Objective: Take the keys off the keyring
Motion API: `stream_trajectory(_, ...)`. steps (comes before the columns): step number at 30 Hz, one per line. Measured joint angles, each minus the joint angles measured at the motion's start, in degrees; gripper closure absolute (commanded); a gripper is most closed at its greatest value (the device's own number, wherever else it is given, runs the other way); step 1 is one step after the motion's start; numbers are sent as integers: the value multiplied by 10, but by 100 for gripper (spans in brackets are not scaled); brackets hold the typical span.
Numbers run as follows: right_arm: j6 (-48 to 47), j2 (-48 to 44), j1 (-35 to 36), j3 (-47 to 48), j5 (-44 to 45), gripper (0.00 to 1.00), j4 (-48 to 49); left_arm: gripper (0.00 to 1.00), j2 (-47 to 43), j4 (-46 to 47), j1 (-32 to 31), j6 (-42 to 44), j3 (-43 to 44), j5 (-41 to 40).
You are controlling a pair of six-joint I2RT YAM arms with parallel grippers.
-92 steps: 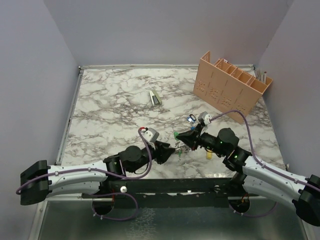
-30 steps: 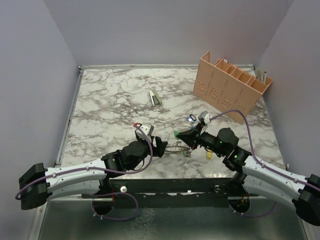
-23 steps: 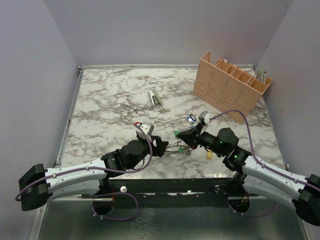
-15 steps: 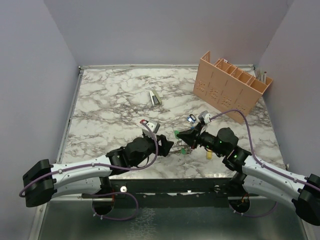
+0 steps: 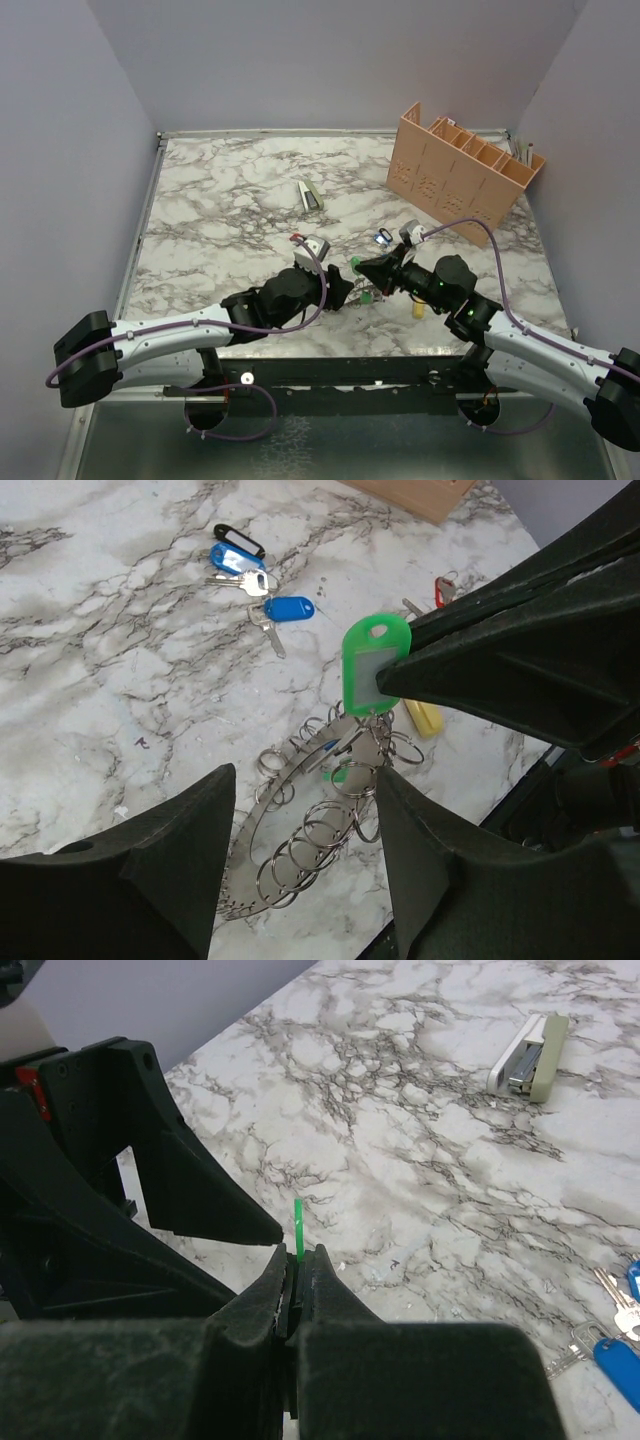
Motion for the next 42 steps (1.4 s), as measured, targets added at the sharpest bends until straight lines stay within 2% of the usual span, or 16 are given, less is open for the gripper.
stream_trajectory(26, 16, 12, 0, 0, 6, 99, 1, 55, 50, 0, 0, -47, 27, 37)
stream_trajectory(42, 23, 10, 0, 0, -22, 99, 11, 58, 83, 35, 0, -61, 46, 36)
